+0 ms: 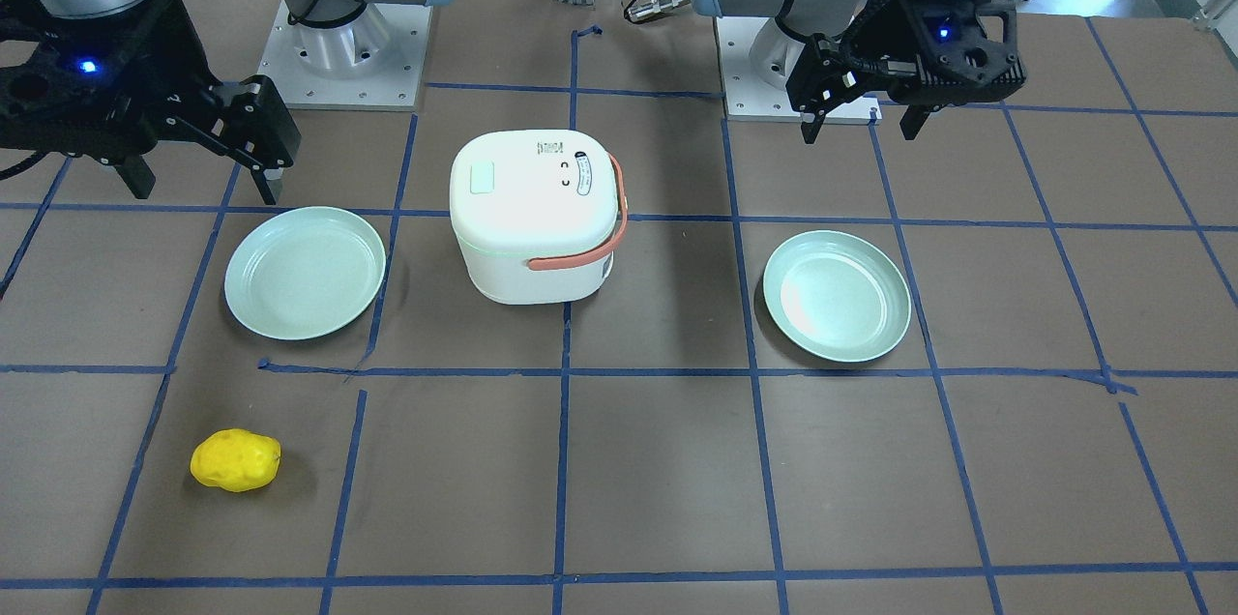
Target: Press rice cooker button
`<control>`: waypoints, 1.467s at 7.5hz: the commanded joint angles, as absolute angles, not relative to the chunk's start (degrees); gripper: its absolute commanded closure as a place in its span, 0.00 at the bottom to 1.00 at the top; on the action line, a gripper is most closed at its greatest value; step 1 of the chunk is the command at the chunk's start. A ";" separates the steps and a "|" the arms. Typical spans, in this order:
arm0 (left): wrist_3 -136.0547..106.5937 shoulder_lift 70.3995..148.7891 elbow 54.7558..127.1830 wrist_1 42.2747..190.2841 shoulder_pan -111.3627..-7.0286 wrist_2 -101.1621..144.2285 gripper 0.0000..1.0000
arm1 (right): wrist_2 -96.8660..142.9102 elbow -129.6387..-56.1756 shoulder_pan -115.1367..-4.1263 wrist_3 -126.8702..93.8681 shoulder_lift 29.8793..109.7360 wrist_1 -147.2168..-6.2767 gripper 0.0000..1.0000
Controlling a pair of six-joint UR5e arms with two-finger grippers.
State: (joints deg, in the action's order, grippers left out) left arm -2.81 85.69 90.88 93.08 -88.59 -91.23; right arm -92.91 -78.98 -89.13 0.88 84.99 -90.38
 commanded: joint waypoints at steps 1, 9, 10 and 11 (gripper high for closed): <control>-2.81 85.69 90.88 93.08 -88.59 -91.23 0.00 | -92.73 -78.93 -89.21 0.97 84.99 -90.35 0.00; -2.81 85.69 90.88 93.08 -88.59 -91.23 0.00 | -86.88 -81.64 -90.34 0.36 86.30 -88.78 0.84; -2.90 85.69 90.88 93.08 -88.59 -91.23 0.00 | -85.71 -83.30 -91.05 0.09 86.92 -88.68 1.00; -2.81 85.69 90.88 93.08 -88.59 -91.23 0.00 | -84.48 -85.15 -92.45 0.00 87.36 -88.42 1.00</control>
State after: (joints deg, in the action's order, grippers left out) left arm -2.86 85.69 90.88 93.08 -88.60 -91.23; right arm -86.48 -82.92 -91.00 0.24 86.67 -88.76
